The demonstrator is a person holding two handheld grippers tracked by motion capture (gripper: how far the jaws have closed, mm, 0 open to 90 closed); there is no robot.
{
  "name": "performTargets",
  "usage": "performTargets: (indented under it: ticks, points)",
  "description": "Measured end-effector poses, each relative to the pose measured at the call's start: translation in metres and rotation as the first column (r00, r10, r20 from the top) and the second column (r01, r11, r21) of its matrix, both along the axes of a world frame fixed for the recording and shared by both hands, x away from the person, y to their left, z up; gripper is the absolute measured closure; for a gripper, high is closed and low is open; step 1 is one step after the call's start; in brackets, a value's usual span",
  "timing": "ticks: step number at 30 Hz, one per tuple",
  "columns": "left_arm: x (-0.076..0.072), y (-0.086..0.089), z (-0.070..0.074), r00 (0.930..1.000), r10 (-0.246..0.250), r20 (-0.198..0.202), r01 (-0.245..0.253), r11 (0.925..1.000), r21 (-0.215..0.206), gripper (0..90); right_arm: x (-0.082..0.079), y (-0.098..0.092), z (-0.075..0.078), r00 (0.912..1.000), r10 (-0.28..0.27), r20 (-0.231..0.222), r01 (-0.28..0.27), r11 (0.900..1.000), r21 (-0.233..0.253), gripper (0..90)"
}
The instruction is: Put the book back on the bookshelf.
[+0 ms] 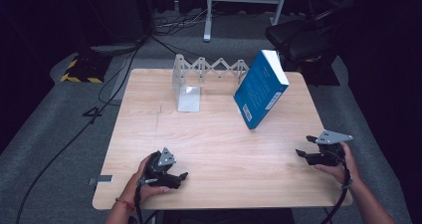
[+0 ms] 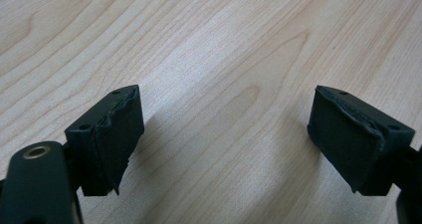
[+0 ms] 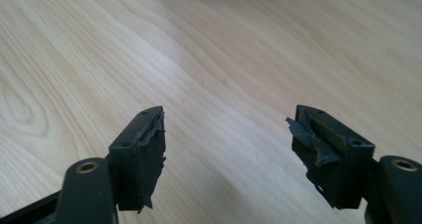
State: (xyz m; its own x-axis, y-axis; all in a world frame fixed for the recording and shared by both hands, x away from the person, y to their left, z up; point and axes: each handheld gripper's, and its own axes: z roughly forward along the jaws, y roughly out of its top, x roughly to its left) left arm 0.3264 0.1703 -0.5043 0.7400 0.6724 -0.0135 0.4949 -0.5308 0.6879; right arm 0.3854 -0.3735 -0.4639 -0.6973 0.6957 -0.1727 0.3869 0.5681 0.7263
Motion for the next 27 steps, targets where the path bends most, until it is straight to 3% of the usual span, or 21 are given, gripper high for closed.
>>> performTargets:
  ticks: [15, 23, 27]
  points:
    - [0.000, 0.000, 0.000, 1.0000, 0.000, 0.003, 0.000, 1.0000, -0.002, 15.1, -0.021, -0.040, -0.033, 0.9946, -0.065, -0.082, 0.069, 0.996, 0.057, 28.6]
    - [0.000, 0.000, 0.000, 1.0000, 0.000, 0.003, 0.000, 1.0000, -0.002, 15.1, -0.026, -0.054, -0.040, 0.9897, -0.090, -0.111, 0.105, 0.985, 0.135, 28.1]
    - [0.000, 0.000, 0.000, 1.0000, 0.001, 0.002, -0.001, 1.0000, -0.001, 15.2, -0.027, -0.054, -0.040, 0.9894, -0.096, -0.109, 0.110, 0.985, 0.132, 27.1]
